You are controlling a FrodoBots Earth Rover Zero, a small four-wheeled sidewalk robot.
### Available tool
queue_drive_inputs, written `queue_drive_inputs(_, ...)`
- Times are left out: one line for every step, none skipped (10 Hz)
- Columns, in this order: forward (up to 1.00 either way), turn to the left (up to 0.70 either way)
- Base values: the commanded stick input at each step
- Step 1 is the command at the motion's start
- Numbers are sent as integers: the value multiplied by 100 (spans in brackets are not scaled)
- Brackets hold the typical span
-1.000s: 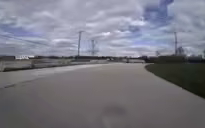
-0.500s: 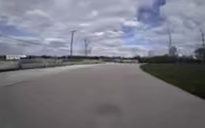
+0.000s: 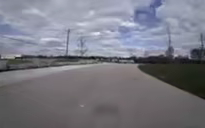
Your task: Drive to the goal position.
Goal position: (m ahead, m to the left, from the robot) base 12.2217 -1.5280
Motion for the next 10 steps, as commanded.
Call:
queue_drive_inputs(100, 0)
queue_drive_inputs(100, -5)
queue_drive_inputs(100, -38)
queue_drive_inputs(100, -34)
queue_drive_inputs(100, -18)
queue_drive_inputs(100, -3)
queue_drive_inputs(100, -2)
queue_drive_inputs(100, -2)
queue_drive_inputs(100, -2)
queue_drive_inputs(100, -2)
